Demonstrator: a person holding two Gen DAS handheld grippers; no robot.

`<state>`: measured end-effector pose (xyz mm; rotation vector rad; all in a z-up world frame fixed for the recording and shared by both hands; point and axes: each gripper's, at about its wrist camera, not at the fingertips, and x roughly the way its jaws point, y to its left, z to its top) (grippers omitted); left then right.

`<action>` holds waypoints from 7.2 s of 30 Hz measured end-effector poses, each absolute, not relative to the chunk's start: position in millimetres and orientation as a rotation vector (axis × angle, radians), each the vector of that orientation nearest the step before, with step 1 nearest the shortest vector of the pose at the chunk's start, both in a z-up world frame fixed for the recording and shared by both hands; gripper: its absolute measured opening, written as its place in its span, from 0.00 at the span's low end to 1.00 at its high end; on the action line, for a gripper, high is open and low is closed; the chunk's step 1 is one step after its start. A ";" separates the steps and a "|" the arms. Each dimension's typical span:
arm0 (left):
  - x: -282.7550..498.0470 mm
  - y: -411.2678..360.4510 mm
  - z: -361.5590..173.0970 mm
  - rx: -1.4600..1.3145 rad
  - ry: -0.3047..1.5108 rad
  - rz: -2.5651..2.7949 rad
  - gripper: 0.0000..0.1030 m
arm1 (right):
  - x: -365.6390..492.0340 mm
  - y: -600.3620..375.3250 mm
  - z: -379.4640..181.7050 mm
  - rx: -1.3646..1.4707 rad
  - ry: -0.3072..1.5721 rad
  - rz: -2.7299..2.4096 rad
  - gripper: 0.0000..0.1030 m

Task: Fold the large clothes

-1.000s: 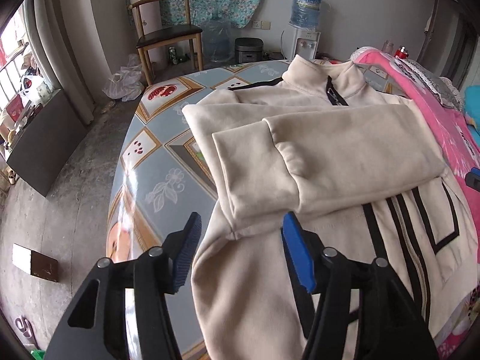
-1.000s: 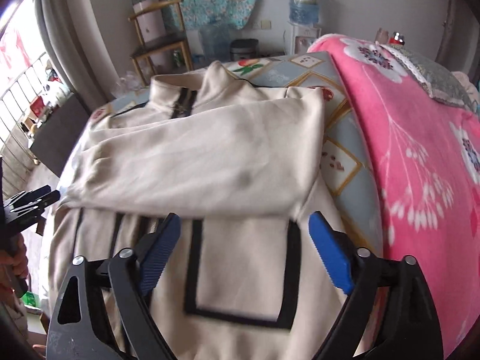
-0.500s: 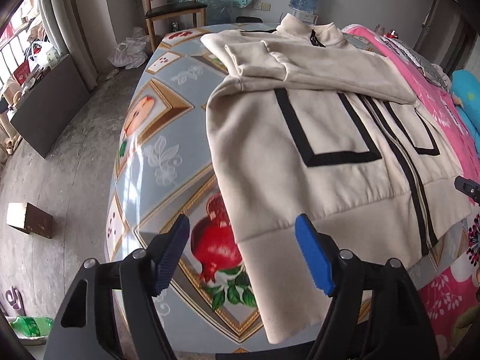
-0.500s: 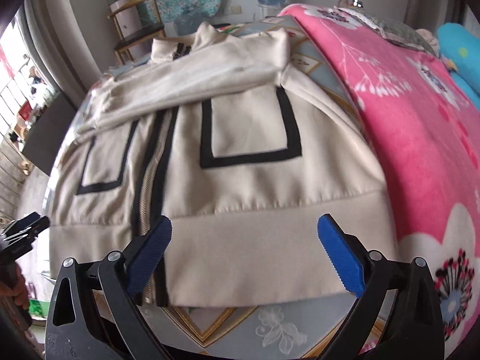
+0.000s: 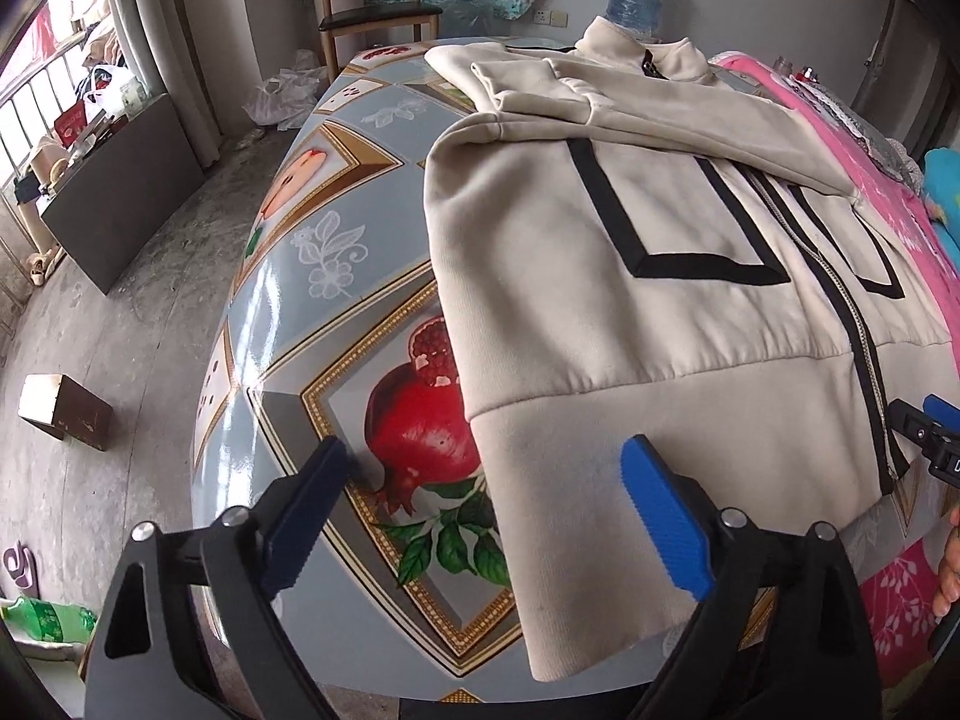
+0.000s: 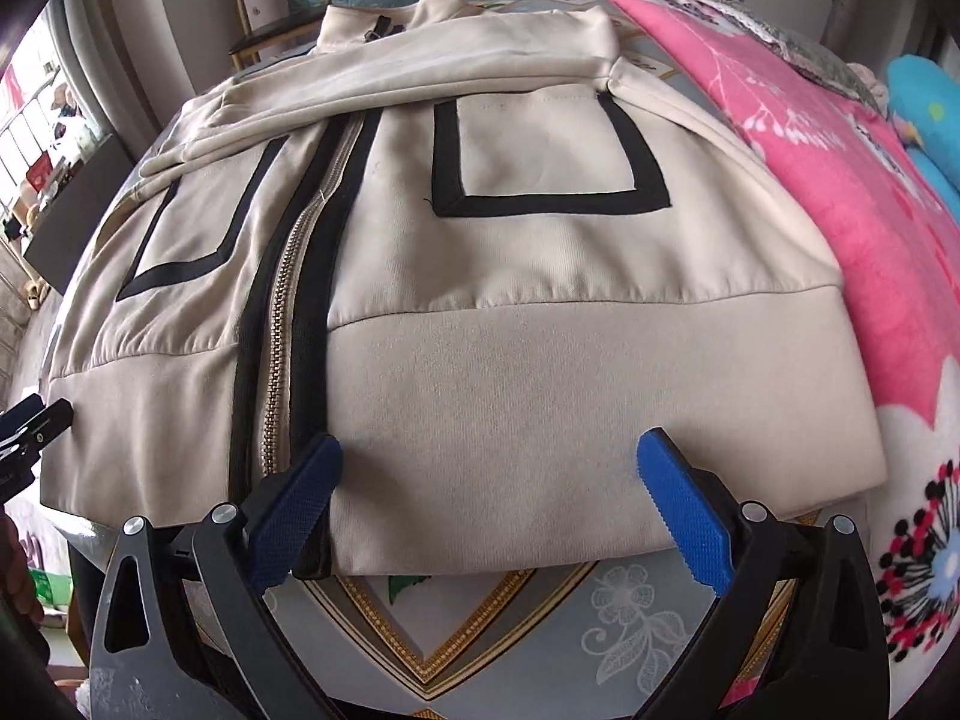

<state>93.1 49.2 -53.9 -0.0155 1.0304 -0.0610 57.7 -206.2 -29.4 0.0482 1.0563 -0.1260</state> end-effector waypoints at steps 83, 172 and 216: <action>38.6 57.7 -51.1 -0.183 1.078 -0.316 0.26 | 27.9 -335.0 21.8 0.163 0.877 -0.231 0.80; 175.3 103.9 -62.9 -0.935 0.974 -0.289 0.68 | 123.1 -399.5 -7.7 0.772 0.869 -0.085 0.58; 44.7 90.6 -9.5 -0.147 0.851 -0.019 0.08 | 10.3 -322.5 25.1 0.429 0.864 -0.154 0.06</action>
